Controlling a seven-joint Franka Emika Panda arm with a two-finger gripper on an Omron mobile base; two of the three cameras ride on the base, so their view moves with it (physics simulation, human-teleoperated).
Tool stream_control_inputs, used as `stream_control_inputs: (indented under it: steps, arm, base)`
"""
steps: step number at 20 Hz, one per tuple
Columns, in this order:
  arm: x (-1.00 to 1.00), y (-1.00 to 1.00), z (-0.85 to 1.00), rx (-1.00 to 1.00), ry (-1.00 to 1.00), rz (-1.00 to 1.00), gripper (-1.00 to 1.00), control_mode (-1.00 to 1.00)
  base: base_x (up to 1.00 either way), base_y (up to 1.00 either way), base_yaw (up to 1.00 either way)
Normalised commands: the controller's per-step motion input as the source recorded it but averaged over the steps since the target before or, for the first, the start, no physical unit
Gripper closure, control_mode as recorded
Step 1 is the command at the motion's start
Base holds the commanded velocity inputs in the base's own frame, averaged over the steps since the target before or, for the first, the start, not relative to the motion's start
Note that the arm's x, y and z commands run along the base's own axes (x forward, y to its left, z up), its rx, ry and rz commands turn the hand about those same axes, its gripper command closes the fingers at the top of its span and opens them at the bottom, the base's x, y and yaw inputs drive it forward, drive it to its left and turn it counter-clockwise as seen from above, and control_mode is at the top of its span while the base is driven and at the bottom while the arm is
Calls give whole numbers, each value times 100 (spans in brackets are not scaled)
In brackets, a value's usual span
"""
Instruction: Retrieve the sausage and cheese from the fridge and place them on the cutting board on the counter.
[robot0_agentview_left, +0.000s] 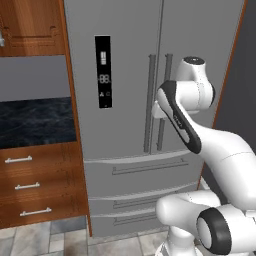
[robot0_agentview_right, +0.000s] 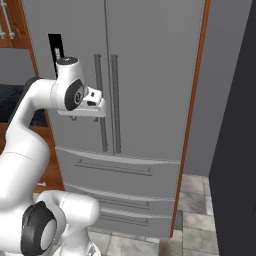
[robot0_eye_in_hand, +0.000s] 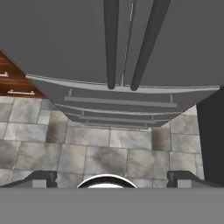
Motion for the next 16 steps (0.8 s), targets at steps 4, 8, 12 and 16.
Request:
stream_control_inputs:
  steps: [4, 8, 12, 16]
  arm:
    - [45, -31, -25, 0, -14, 0, -100, -100]
    - [36, -38, -2, 4, -25, 0, -100, -100]
    - [32, -33, 0, 6, -27, 0, -100, -100]
    - [41, -20, 0, 13, -11, 0, -100, -100]
  base:
    - [0, 0, 0]
    - [0, 0, 0]
    - [0, 0, 0]
    - [0, 0, 0]
